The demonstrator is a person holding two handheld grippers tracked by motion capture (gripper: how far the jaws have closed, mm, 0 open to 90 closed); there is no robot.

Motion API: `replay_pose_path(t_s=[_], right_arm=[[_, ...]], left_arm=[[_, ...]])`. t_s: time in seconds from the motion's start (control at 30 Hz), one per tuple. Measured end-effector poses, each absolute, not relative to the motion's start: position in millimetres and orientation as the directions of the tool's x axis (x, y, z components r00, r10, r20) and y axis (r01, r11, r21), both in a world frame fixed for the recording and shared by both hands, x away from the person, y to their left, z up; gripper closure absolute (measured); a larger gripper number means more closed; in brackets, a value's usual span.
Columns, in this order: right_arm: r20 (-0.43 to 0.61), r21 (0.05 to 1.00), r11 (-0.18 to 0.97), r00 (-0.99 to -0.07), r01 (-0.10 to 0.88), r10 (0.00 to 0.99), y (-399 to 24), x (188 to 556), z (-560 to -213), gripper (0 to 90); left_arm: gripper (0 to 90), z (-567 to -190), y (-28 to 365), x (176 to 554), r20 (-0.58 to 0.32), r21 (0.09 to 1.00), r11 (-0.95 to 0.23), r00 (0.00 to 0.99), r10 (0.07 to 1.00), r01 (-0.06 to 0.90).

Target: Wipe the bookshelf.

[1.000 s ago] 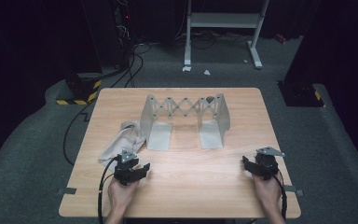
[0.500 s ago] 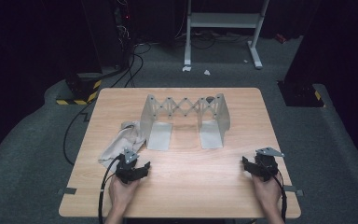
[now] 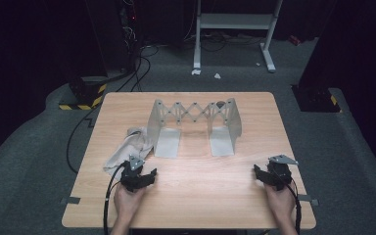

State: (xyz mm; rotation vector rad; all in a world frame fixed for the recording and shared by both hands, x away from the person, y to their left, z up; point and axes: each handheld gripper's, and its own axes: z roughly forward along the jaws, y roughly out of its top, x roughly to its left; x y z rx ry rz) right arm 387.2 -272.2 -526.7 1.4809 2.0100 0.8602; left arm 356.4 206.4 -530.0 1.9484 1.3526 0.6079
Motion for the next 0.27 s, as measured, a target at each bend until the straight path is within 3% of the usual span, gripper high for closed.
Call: replay_pose_path(t_s=[0.27], right_arm=[[-0.022, 0.735, 0.211, -0.288, 0.645, 0.957, -272.2, 387.3, -526.7, 34.2]], left_arm=[[33.2, -530.0, 206.3, 356.3, -0.003, 0.751, -0.230, 0.350, 0.937, 0.619]])
